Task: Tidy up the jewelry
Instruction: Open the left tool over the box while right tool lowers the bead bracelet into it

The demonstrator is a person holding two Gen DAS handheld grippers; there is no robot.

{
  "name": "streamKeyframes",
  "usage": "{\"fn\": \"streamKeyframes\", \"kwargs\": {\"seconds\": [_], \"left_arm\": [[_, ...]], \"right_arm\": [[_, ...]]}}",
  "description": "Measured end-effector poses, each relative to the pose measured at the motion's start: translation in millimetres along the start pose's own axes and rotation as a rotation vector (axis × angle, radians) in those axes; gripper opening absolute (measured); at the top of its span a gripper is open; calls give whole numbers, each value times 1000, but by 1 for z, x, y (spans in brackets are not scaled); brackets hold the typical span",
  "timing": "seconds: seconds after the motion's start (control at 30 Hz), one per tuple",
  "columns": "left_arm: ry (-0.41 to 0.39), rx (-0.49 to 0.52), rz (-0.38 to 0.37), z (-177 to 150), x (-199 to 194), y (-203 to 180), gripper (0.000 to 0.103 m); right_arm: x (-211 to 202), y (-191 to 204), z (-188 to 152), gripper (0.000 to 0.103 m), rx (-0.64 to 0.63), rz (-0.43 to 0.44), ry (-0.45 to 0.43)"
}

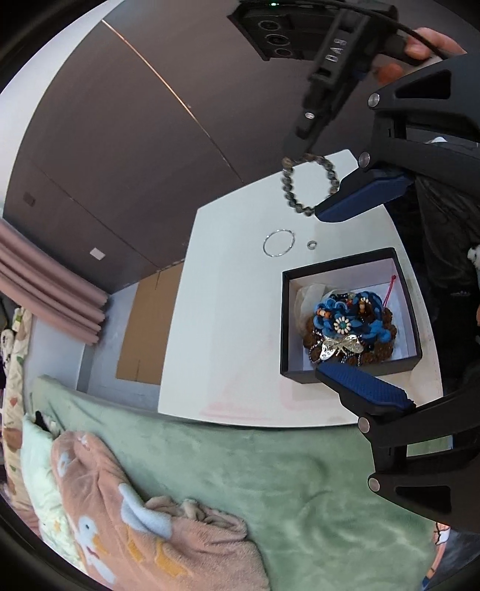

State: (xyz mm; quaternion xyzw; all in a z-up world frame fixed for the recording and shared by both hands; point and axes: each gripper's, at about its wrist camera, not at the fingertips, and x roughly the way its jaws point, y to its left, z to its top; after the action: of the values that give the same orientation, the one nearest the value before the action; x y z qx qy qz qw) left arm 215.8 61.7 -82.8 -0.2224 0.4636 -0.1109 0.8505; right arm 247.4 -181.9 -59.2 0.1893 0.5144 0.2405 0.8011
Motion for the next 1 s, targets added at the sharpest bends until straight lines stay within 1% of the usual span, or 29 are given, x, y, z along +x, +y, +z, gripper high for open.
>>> {"fn": "streamKeyframes", "kwargs": {"seconds": [0.1,0.2,0.33,0.47,0.5,0.53,0.57,0.6,0.63,0.73,0.83,1.0], "left_arm": [[-14,-1,-6,-1,-7,5,79],[-25,-3,23,-1,-15,12,79],[-56,-36,41,-1,-31,25,79],[-85,-60,84,1,-43,34,79],[-90,-63,87,1,-46,35,79],[-96,-62,91,1,-48,34,79],[-101,-58,94,1,-50,33,79],[-106,-48,97,1,-52,31,79],[-109,-39,99,1,-52,29,79],[-103,-25,87,1,-46,21,79],[-89,-6,72,1,-36,9,79],[-65,60,43,3,-21,-19,79]], "right_arm": [[3,12,-9,11,-33,5,10],[8,20,-13,11,-41,24,17],[19,33,-19,11,-68,31,34],[42,42,-22,13,-78,84,95],[48,40,-23,23,-65,79,117],[52,37,-25,42,-49,66,136],[54,33,-26,50,-35,60,137],[51,28,-27,61,-25,56,121],[47,22,-28,63,-16,51,100],[34,6,-29,63,22,55,79],[18,-12,-28,64,49,30,45],[-10,-48,-28,64,105,0,-4]]}}
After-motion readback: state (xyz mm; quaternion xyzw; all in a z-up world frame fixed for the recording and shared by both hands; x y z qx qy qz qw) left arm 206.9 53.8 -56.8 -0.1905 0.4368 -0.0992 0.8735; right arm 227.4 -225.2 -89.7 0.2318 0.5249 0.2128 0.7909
